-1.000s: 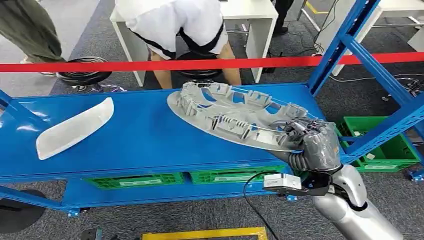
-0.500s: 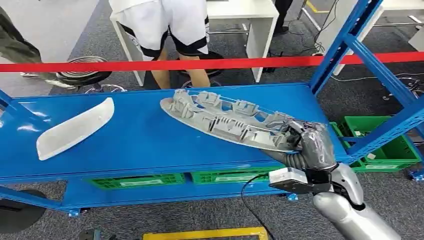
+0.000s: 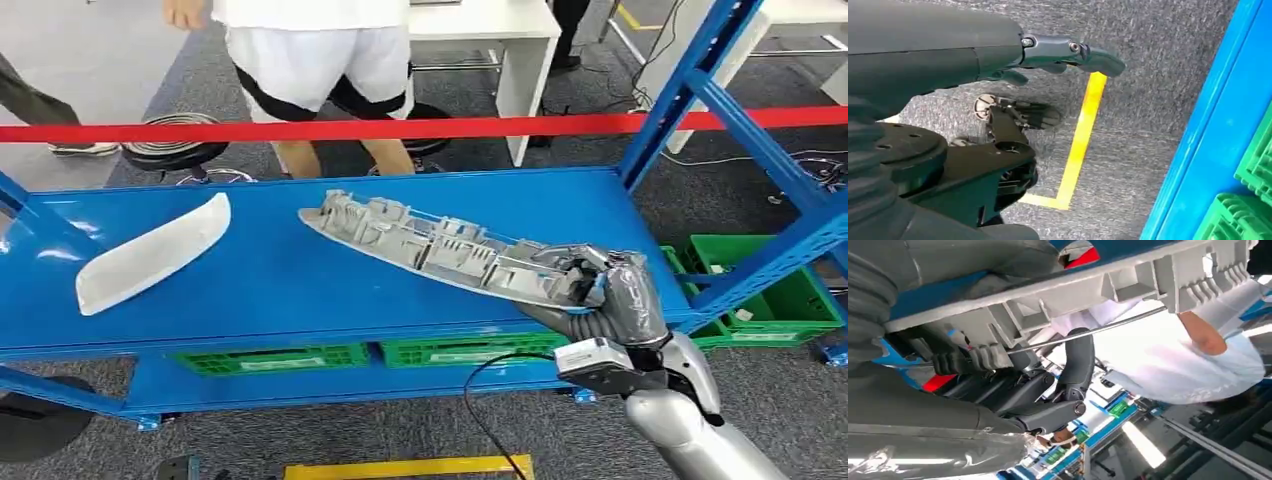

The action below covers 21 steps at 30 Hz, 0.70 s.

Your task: Take the parts from the cabinet and place them on the table.

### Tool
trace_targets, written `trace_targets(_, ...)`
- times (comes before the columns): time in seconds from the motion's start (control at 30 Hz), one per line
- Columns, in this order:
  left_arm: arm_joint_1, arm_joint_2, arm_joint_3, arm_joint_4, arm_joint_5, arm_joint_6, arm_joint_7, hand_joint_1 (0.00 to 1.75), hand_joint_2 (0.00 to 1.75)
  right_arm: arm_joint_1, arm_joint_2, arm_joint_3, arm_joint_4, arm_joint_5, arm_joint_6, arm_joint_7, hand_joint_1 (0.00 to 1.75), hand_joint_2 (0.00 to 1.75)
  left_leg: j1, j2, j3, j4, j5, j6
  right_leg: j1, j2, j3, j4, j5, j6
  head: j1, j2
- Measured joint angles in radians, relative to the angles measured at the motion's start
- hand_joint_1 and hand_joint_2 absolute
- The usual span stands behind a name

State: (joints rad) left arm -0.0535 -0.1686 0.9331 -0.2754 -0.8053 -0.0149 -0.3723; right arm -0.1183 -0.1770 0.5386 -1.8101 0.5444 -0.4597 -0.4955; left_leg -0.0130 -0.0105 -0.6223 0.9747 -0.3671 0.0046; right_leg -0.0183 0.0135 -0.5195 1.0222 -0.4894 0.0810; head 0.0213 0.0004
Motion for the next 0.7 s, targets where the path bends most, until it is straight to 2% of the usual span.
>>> trace_targets(0.03,0.001,-0.002,0.0,0.001,0.0,0.003,0.0,0.0,1.75,0.002,0.003,-0.002,-0.001,-0.001,0.001,-0.001,1.75,1.75,-0.003,-0.001,0.0,0.001,0.003,-0.004,-0.001,0.006,-0.011,0.005,0.016,-0.02,-0.003,0.0)
trace_targets(0.1,0.001,-0.003,0.0,0.001,0.0,0.003,0.0,0.0,1.75,0.002,0.005,-0.002,0.0,-0.003,0.01,-0.002,1.75,1.75,-0.002,-0.004,-0.007,0.003,0.016,-0.016,0.0,0.006,-0.025,0.01,0.014,-0.032,-0.003,0.0)
trace_targets(0.13,0.003,-0.002,0.0,0.001,0.0,0.004,0.0,0.0,1.75,0.002,0.005,-0.003,0.0,-0.006,0.013,-0.002,1.75,1.75,-0.001,-0.004,-0.011,0.004,0.02,-0.022,-0.002,0.005,-0.035,0.01,0.02,-0.042,-0.001,0.0)
trace_targets(0.17,0.004,-0.002,0.0,0.001,0.002,0.005,0.0,0.0,1.75,0.0,0.007,-0.004,0.0,-0.01,0.016,-0.002,1.75,1.75,0.002,-0.002,-0.019,0.01,0.005,-0.029,-0.004,0.004,-0.041,0.009,0.027,-0.055,-0.001,0.0)
trace_targets(0.2,0.004,-0.003,0.0,0.001,0.003,0.004,0.0,0.0,1.75,0.0,0.008,-0.005,-0.001,-0.014,0.019,-0.003,1.75,1.75,0.003,0.0,-0.033,0.043,-0.042,-0.035,-0.004,0.003,-0.051,0.009,0.036,-0.065,-0.006,0.0)
trace_targets(0.27,0.001,-0.004,0.0,0.001,0.003,0.004,0.0,0.0,1.75,0.001,0.011,-0.006,-0.002,-0.019,0.029,-0.006,1.75,1.75,0.005,0.0,-0.088,0.202,-0.153,-0.044,-0.003,0.001,-0.075,0.009,0.053,-0.071,-0.007,0.0)
trace_targets(0.3,0.001,-0.004,0.0,0.001,0.003,0.004,0.0,0.0,1.75,0.001,0.011,-0.006,-0.002,-0.019,0.032,-0.006,1.75,1.75,0.005,0.0,-0.112,0.284,-0.192,-0.045,-0.001,0.0,-0.086,0.01,0.061,-0.071,-0.007,0.0)
trace_targets(0.33,0.001,-0.005,0.0,0.001,0.003,0.004,0.0,0.0,1.75,0.002,0.011,-0.007,-0.002,-0.02,0.036,-0.006,1.75,1.75,0.005,0.0,-0.119,0.328,-0.205,-0.044,0.0,-0.001,-0.097,0.01,0.069,-0.071,-0.007,0.0)
trace_targets(0.37,0.002,-0.005,0.0,0.001,0.003,0.004,0.002,0.0,1.75,0.002,0.011,-0.007,-0.002,-0.021,0.039,-0.007,1.75,1.75,0.005,0.0,-0.103,0.325,-0.194,-0.041,0.002,-0.002,-0.107,0.01,0.077,-0.07,-0.007,0.0)
trace_targets(0.4,0.001,-0.004,0.0,0.001,0.003,0.004,0.002,0.0,1.75,0.002,0.011,-0.008,-0.002,-0.022,0.043,-0.007,1.75,1.75,0.005,0.0,-0.069,0.286,-0.168,-0.037,0.004,-0.002,-0.117,0.01,0.085,-0.07,-0.007,0.0)
trace_targets(0.47,0.0,-0.004,0.0,0.001,0.003,0.004,0.002,0.0,1.75,0.002,0.012,-0.008,-0.002,-0.024,0.045,-0.008,1.75,1.75,0.003,0.0,0.045,0.126,-0.114,-0.023,0.007,-0.001,-0.132,0.01,0.1,-0.069,-0.007,0.0)
trace_targets(0.5,-0.002,-0.003,0.0,0.001,0.003,0.004,0.002,0.0,1.75,0.002,0.014,-0.009,-0.003,-0.025,0.046,-0.008,1.75,1.75,-0.001,0.0,0.108,0.043,-0.116,-0.014,0.007,-0.001,-0.135,0.01,0.107,-0.066,-0.007,0.0)
trace_targets(0.53,-0.005,-0.004,0.0,0.001,0.003,0.005,0.002,0.0,1.75,0.001,0.014,-0.011,-0.003,-0.026,0.047,-0.008,1.75,1.75,-0.004,0.001,0.128,-0.003,-0.127,-0.013,0.011,-0.002,-0.141,0.012,0.114,-0.06,-0.006,0.0)
trace_targets(0.57,-0.005,-0.005,0.0,0.001,0.003,0.004,0.002,0.0,1.75,0.001,0.014,-0.011,-0.003,-0.027,0.048,-0.009,1.75,1.75,-0.006,-0.001,0.12,0.003,-0.117,-0.013,0.009,-0.003,-0.141,0.007,0.124,-0.053,-0.004,0.0)
trace_targets(0.6,-0.005,-0.005,0.0,0.001,0.003,0.004,0.002,0.0,1.75,0.001,0.014,-0.011,-0.003,-0.027,0.05,-0.011,1.75,1.75,-0.008,-0.001,0.114,0.002,-0.115,-0.01,0.006,-0.003,-0.141,0.003,0.132,-0.047,-0.011,0.0)
trace_targets(0.63,-0.004,-0.004,0.0,0.001,0.004,0.004,0.003,0.0,1.75,0.002,0.015,-0.011,-0.003,-0.029,0.053,-0.012,1.75,1.75,-0.01,0.0,0.111,0.001,-0.108,-0.003,0.005,-0.003,-0.141,-0.004,0.141,-0.04,-0.009,0.0)
trace_targets(0.67,-0.002,-0.007,0.0,0.001,0.004,0.004,0.003,0.0,1.75,0.002,0.015,-0.012,-0.003,-0.029,0.056,-0.012,1.75,1.75,-0.002,0.004,0.104,-0.012,-0.092,0.004,0.008,-0.002,-0.146,-0.003,0.142,-0.035,-0.013,0.0)
trace_targets(0.7,-0.003,-0.006,0.0,0.001,0.007,0.005,0.003,0.0,1.75,0.003,0.015,-0.013,-0.003,-0.03,0.058,-0.013,1.75,1.75,-0.001,0.007,0.096,-0.011,-0.081,0.009,0.007,-0.004,-0.161,0.015,0.106,-0.031,-0.009,0.0)
